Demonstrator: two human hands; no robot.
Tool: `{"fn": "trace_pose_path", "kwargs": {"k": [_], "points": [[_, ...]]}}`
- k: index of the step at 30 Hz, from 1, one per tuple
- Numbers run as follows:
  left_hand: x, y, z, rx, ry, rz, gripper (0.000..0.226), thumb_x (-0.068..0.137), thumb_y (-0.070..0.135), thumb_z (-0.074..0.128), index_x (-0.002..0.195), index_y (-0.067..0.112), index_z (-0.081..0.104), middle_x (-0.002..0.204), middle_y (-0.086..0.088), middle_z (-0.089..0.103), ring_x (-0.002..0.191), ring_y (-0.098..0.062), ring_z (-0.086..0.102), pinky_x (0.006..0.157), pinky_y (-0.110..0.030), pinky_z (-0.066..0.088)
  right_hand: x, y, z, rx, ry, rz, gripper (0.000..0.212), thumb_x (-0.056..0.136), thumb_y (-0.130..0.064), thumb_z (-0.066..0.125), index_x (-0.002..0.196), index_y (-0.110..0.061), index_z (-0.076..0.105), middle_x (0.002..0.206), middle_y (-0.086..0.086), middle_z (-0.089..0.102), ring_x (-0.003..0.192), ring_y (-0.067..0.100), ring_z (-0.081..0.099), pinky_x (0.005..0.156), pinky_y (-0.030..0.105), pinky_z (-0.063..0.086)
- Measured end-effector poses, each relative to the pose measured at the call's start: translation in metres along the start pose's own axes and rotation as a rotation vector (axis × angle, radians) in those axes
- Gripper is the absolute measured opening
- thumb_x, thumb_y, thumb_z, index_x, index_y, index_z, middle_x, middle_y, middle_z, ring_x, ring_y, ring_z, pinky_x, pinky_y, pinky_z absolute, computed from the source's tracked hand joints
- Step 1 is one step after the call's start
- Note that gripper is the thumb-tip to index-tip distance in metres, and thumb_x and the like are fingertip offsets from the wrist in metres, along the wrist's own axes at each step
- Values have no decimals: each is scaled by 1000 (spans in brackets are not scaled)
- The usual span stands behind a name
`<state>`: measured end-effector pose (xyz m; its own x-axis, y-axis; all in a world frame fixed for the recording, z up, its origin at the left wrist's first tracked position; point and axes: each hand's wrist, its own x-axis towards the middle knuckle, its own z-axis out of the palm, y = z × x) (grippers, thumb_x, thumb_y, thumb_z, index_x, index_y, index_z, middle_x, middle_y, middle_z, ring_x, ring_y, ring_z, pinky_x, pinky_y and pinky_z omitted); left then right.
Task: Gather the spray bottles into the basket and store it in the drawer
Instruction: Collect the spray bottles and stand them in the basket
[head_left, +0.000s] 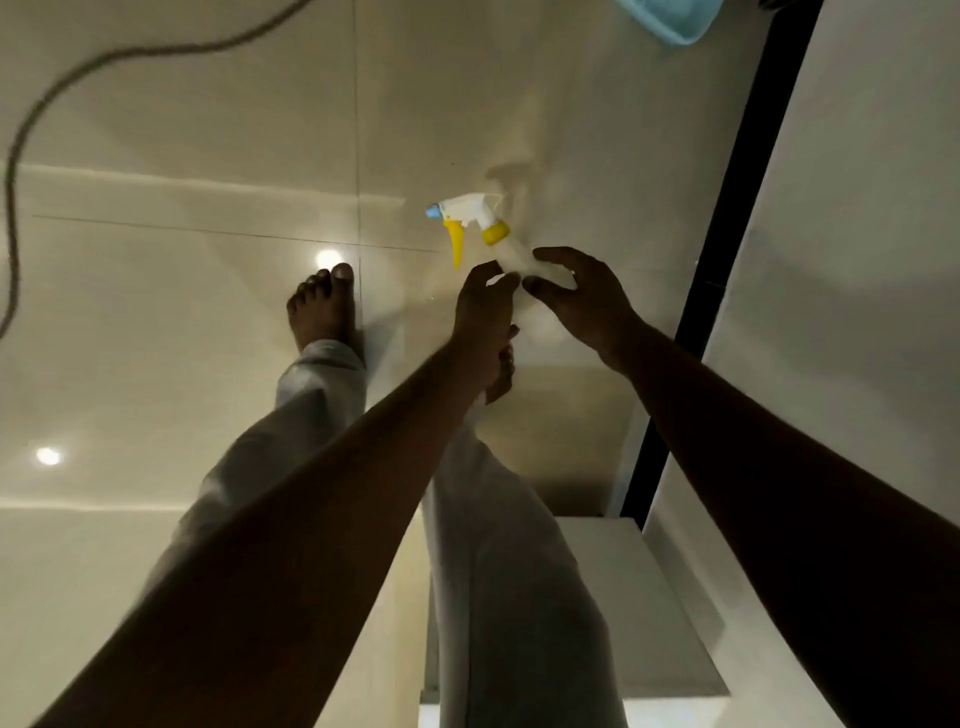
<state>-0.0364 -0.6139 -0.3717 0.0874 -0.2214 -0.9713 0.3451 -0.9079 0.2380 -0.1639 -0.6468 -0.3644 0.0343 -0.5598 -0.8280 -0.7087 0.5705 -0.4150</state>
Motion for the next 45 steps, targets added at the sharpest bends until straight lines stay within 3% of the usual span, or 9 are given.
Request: {"fn": "trace_pose_path", "kwargs": {"k": [6, 11, 14, 17, 22, 27, 35, 40, 45], "points": [[-128, 56, -77, 37, 7, 182, 32, 103, 19, 58, 135, 17, 61, 135, -14, 67, 125, -33, 64, 110, -53, 51, -110, -112, -6, 7, -42, -107, 53, 99, -37, 72, 149, -24, 57, 150, 5, 59, 135, 25, 57, 115, 46, 49], [-239, 90, -135, -25, 99, 312, 26, 99, 12, 66, 125, 15, 70, 102, 2, 71, 97, -13, 69, 103, -51, 57, -199, -193, -5, -15, -70, -221, 50, 97, -35, 75, 144, -23, 63, 141, -2, 67, 127, 20, 62, 109, 38, 51], [-296, 98, -169, -143, 123, 331, 30, 99, 10, 66, 130, 8, 68, 121, -16, 72, 112, -31, 70, 105, -54, 55, -245, -237, 1, -9, -122, -278, 47, 96, -34, 77, 141, -26, 65, 131, -10, 68, 121, 15, 64, 104, 33, 53], [-347, 104, -201, -171, 127, 384, 35, 102, 20, 63, 136, 13, 64, 135, -10, 69, 127, -28, 65, 112, -52, 50, -283, -280, 8, -11, -173, -363, 46, 95, -31, 78, 139, -25, 67, 131, -9, 71, 119, 15, 68, 105, 36, 56], [-414, 103, -261, -255, 248, 507, 32, 95, 35, 68, 127, 33, 69, 127, 8, 73, 122, -16, 68, 111, -49, 51, -340, -347, 32, -71, -284, -456, 47, 95, -37, 77, 140, -33, 65, 128, -10, 73, 110, 11, 71, 77, 24, 53], [-453, 77, -333, -477, 376, 597, 30, 100, 16, 66, 128, 24, 73, 122, -5, 72, 81, 0, 72, 76, -21, 56, -386, -398, 91, -144, -464, -497, 44, 97, -30, 76, 139, -33, 66, 129, -7, 74, 114, 18, 73, 87, 37, 60], [-510, 9, -449, -828, 583, 583, 29, 100, 17, 65, 111, 43, 73, 118, 7, 73, 81, 4, 72, 69, -13, 54, -457, -460, 233, -389, -726, -562, 40, 97, -23, 77, 135, -31, 68, 123, -9, 77, 109, 18, 76, 90, 46, 64], [-533, -45, -517, -989, 724, 550, 31, 101, 19, 63, 129, 31, 72, 127, 9, 71, 93, -4, 73, 81, -22, 57, -501, -482, 329, -565, -891, -616, 41, 96, -23, 77, 135, -29, 67, 130, -6, 75, 118, 24, 73, 101, 57, 59], [-557, -93, -559, -1176, 853, 539, 32, 101, 14, 61, 118, 39, 73, 103, 32, 75, 85, 5, 73, 70, -12, 53, -544, -486, 407, -758, -1022, -677, 38, 97, -24, 76, 133, -31, 67, 133, -9, 72, 118, 26, 71, 99, 61, 59]]}}
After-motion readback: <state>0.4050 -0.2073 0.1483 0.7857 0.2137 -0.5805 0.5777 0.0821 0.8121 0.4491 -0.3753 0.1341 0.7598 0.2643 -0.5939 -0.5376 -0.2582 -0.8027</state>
